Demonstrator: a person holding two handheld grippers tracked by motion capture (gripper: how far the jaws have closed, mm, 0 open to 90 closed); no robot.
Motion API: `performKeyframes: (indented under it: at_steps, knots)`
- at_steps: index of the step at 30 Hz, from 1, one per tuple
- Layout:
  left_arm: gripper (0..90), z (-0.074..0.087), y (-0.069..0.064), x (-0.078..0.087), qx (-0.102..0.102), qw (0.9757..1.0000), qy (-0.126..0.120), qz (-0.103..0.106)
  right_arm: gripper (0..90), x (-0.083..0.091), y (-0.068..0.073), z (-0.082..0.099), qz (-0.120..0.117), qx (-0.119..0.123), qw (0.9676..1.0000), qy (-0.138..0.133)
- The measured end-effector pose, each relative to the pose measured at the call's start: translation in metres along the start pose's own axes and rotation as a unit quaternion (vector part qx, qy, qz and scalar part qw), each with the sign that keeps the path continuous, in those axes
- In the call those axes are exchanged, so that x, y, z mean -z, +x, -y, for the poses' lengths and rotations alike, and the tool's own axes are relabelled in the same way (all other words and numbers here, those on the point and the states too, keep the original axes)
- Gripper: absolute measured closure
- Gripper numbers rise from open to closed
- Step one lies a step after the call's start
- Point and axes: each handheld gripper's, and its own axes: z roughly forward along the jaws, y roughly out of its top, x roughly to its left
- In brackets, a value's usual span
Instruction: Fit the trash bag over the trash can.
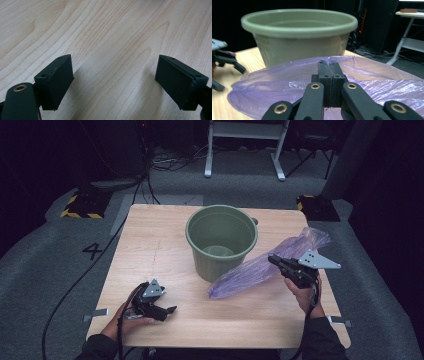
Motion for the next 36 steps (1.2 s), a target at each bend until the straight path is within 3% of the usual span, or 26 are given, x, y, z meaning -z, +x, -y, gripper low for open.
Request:
performKeyframes:
  at_steps: [4, 27, 32, 36]
  knots:
    - [14.4, 0.0, 0.0, 0.0, 0.0, 1.0, 0.0, 0.0, 90.0, 0.0, 0.0, -0.006, -0.014, -0.011, 0.9997, -0.015]
    - [14.6, 0.0, 0.0, 0.0, -0.001, 1.0, 0.0, -0.002, 90.0, 0.01, 0.004, -0.046, -0.009, 0.021, 0.9987, -0.045]
    - [15.2, -0.003, -0.002, 0.001, -0.006, 0.9999, 0.012, 0.004, 90.0, 0.013, 0.004, -0.056, -0.005, 0.024, 0.9984, -0.052]
    - [16.0, -0.008, -0.007, 0.002, -0.018, 0.9995, 0.013, 0.021, 90.0, 0.014, 0.003, -0.063, 0.002, 0.029, 0.9981, -0.055]
